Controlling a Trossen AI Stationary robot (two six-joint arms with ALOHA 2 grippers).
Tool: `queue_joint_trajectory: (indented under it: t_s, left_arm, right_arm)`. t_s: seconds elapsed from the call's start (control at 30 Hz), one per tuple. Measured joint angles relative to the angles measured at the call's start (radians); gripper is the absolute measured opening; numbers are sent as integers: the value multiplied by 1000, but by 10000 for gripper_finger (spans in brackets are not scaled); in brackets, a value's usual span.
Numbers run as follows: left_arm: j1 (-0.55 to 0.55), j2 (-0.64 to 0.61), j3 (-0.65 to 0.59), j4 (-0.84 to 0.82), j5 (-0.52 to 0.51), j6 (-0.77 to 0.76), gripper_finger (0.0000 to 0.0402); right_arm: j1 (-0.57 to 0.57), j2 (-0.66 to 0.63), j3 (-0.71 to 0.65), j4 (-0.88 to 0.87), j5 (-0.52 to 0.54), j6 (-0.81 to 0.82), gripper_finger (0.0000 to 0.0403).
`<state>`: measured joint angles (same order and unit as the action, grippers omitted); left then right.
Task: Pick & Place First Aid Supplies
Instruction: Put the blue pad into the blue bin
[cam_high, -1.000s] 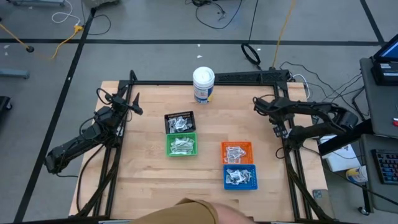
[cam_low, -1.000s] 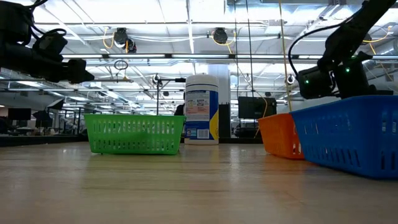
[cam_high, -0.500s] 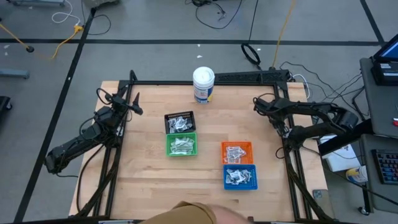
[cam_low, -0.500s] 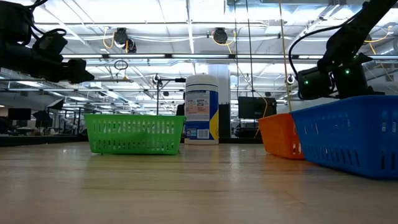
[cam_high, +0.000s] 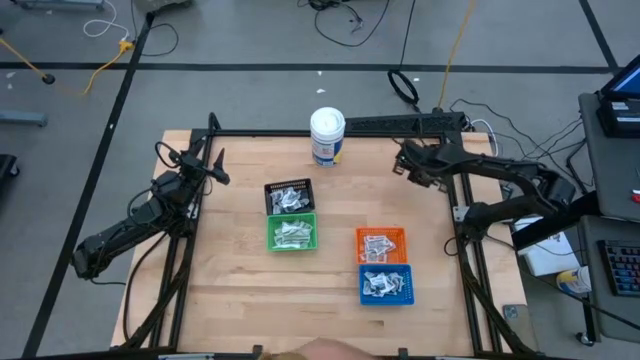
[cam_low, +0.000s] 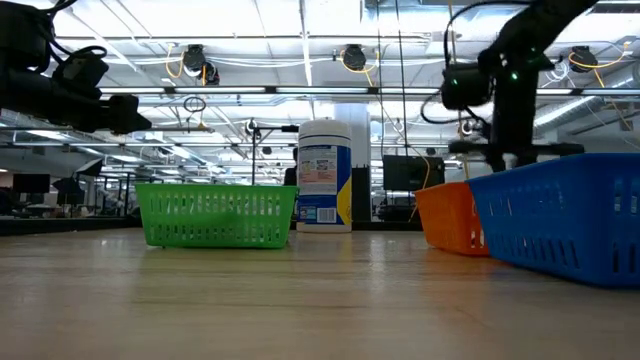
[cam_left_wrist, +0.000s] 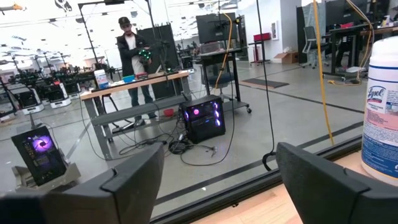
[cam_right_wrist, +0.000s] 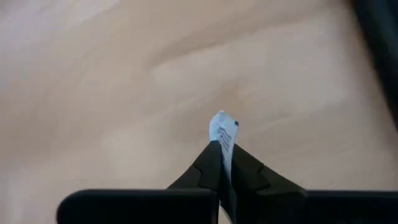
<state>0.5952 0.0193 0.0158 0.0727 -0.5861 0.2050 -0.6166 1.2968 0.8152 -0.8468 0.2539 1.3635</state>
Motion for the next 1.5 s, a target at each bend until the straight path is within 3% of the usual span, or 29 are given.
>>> queue_joint_trajectory:
  t_s: [0.13,0.37,0.7,0.93,1.13,1.5]
  left_arm:
    - [0,0,0,0,0,0,307]
    - [0,0,0,0,0,0,313]
    - [0,0,0,0,0,0,328]
    - [0,0,0,0,0,0,315]
    - [0,0,0,0,0,0,308]
    - [0,0,0,0,0,0,330]
  right_arm:
    - [2,0,97,-63,-112,-229,5]
    - [51,3,285,-211,-220,-527,2]
    - [225,64,449,-322,-385,-824,1]
    - [478,95,476,-311,-395,-851,1]
    - [708,95,476,-265,-390,-781,0]
    - [1040,113,475,-149,-412,-683,0]
